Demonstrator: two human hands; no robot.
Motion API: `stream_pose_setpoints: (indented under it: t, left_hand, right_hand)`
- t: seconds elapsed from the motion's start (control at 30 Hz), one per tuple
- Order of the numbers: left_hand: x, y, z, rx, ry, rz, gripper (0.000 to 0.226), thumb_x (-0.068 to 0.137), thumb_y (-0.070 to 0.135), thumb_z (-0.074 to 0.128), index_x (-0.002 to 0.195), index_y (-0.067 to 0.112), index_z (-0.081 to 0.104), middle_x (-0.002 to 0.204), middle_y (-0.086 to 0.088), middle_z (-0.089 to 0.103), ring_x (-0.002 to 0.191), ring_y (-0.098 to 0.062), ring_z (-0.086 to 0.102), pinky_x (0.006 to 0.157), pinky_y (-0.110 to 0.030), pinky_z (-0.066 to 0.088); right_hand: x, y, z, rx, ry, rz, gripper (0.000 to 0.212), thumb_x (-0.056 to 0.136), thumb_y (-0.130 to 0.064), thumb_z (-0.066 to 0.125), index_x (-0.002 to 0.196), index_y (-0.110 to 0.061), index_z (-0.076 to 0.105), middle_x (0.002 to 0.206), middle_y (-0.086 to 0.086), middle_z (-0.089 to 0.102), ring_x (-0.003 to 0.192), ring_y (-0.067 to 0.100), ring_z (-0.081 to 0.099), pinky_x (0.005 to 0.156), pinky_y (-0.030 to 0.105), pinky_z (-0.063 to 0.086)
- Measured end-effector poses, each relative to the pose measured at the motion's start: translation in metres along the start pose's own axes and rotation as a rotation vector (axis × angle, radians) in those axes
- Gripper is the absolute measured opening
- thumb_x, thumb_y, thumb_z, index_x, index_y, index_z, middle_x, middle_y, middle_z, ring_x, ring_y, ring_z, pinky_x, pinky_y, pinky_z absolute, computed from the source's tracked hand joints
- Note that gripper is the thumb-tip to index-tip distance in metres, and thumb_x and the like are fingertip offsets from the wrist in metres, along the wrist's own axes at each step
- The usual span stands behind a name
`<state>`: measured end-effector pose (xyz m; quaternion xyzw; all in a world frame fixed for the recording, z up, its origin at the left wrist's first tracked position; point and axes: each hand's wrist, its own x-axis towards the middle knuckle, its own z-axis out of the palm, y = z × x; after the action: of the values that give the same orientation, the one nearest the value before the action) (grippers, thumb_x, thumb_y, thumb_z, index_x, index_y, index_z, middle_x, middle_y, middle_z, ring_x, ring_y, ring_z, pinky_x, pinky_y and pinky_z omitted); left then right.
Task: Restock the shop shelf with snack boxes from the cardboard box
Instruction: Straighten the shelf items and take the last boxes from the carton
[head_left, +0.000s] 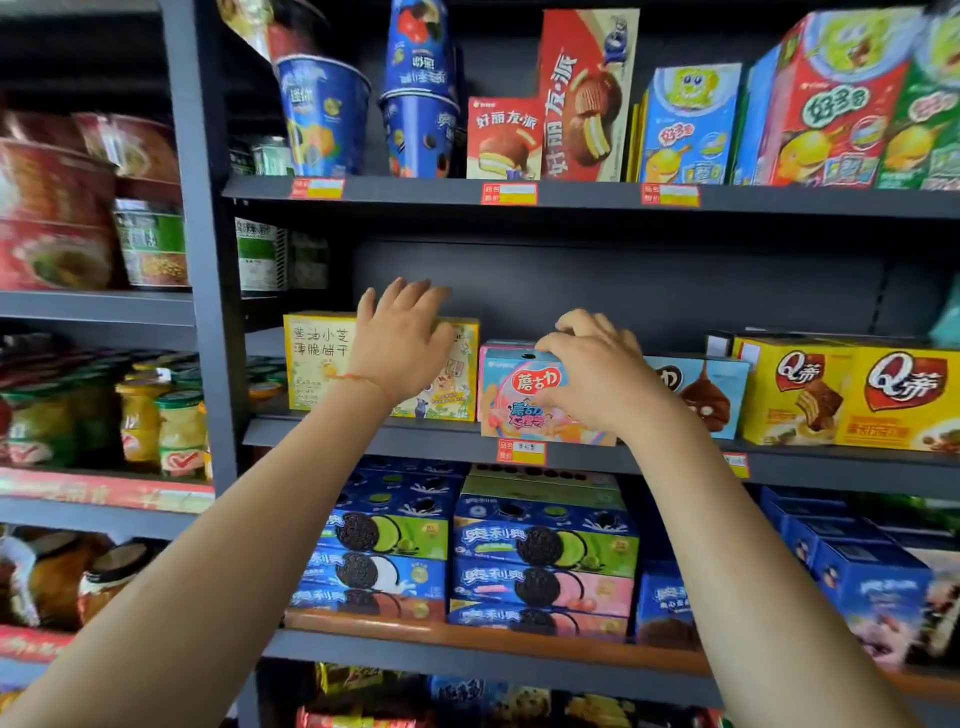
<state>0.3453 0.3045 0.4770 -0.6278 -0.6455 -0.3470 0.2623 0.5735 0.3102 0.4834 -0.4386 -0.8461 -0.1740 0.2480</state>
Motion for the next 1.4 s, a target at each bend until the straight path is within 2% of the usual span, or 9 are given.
stream_pose_setpoints:
  t: [0.13, 0.2, 0.27, 0.33, 0.43, 0.57, 0.87, 1.23, 1.4]
  left_hand:
    - [0.016, 0.004, 0.007, 0.047, -0.090, -0.046, 0.050, 0.105, 0.046, 0.021, 0.147, 0.031, 0.042, 0.157, 0.001, 0.039, 0.149, -0.025, 0.023, 0.121, -0.050, 0.008]
    - [0.018, 0.004, 0.010, 0.080, -0.132, -0.056, 0.051, 0.106, 0.046, 0.017, 0.143, 0.030, 0.048, 0.149, 0.000, 0.050, 0.143, -0.026, 0.036, 0.117, -0.048, 0.017]
    - [0.017, 0.004, 0.010, 0.121, -0.118, -0.048, 0.053, 0.106, 0.045, 0.016, 0.133, 0.026, 0.058, 0.131, -0.003, 0.064, 0.126, -0.029, 0.051, 0.107, -0.045, 0.030]
    - [0.015, 0.004, 0.011, 0.150, -0.070, -0.036, 0.054, 0.106, 0.044, 0.017, 0.121, 0.023, 0.065, 0.116, -0.005, 0.070, 0.113, -0.030, 0.058, 0.100, -0.043, 0.035]
    - [0.015, 0.003, 0.013, 0.161, -0.033, -0.022, 0.054, 0.106, 0.045, 0.018, 0.112, 0.022, 0.068, 0.107, -0.005, 0.071, 0.105, -0.029, 0.061, 0.096, -0.042, 0.037]
    - [0.016, -0.001, 0.017, 0.161, -0.007, -0.018, 0.054, 0.105, 0.044, 0.021, 0.106, 0.021, 0.069, 0.103, -0.006, 0.072, 0.103, -0.030, 0.061, 0.097, -0.042, 0.037]
    - [0.016, -0.013, 0.019, 0.182, 0.038, -0.020, 0.053, 0.104, 0.044, 0.022, 0.102, 0.020, 0.070, 0.099, -0.005, 0.072, 0.099, -0.030, 0.060, 0.093, -0.040, 0.037]
    - [0.012, -0.015, 0.021, 0.189, 0.087, -0.019, 0.052, 0.105, 0.043, 0.024, 0.108, 0.020, 0.071, 0.104, -0.005, 0.072, 0.102, -0.033, 0.060, 0.093, -0.041, 0.036]
    - [0.012, -0.017, 0.018, 0.159, 0.057, 0.009, 0.057, 0.103, 0.045, 0.018, 0.111, 0.021, 0.069, 0.110, -0.007, 0.071, 0.107, -0.034, 0.059, 0.101, -0.045, 0.034]
  right_hand:
    - [0.002, -0.007, 0.007, -0.055, -0.040, -0.034, 0.084, 0.084, -0.049, 0.070, 0.151, -0.017, 0.030, 0.154, 0.006, 0.032, 0.144, 0.025, 0.024, 0.119, 0.043, 0.017]
    - [0.004, -0.013, 0.012, -0.099, -0.063, -0.031, 0.097, 0.080, -0.057, 0.072, 0.153, -0.016, 0.023, 0.158, 0.007, 0.027, 0.149, 0.026, 0.018, 0.122, 0.046, 0.010]
    - [0.007, -0.017, 0.016, -0.117, -0.080, -0.014, 0.103, 0.078, -0.062, 0.071, 0.154, -0.016, 0.020, 0.161, 0.008, 0.024, 0.151, 0.027, 0.013, 0.122, 0.049, 0.006]
    - [0.012, -0.018, 0.018, -0.124, -0.083, -0.013, 0.102, 0.077, -0.062, 0.072, 0.153, -0.015, 0.022, 0.160, 0.008, 0.026, 0.151, 0.027, 0.015, 0.122, 0.049, 0.008]
    - [0.019, -0.018, 0.018, -0.134, -0.106, -0.021, 0.096, 0.075, -0.063, 0.074, 0.147, -0.015, 0.032, 0.152, 0.006, 0.040, 0.143, 0.027, 0.032, 0.119, 0.047, 0.020]
    - [0.030, -0.021, 0.020, -0.130, -0.143, -0.022, 0.088, 0.073, -0.063, 0.076, 0.138, -0.016, 0.040, 0.138, 0.005, 0.054, 0.128, 0.026, 0.049, 0.109, 0.045, 0.033]
    - [0.045, -0.016, 0.026, -0.079, -0.168, -0.025, 0.088, 0.073, -0.058, 0.078, 0.141, -0.019, 0.038, 0.138, 0.004, 0.053, 0.127, 0.026, 0.050, 0.107, 0.043, 0.036]
    - [0.054, -0.009, 0.034, -0.036, -0.157, -0.038, 0.096, 0.073, -0.057, 0.079, 0.149, -0.018, 0.034, 0.149, 0.004, 0.047, 0.137, 0.026, 0.042, 0.115, 0.042, 0.027]
    - [0.049, -0.009, 0.038, 0.015, -0.060, -0.094, 0.102, 0.070, -0.059, 0.079, 0.152, -0.022, 0.030, 0.160, 0.002, 0.031, 0.150, 0.024, 0.019, 0.123, 0.044, 0.008]
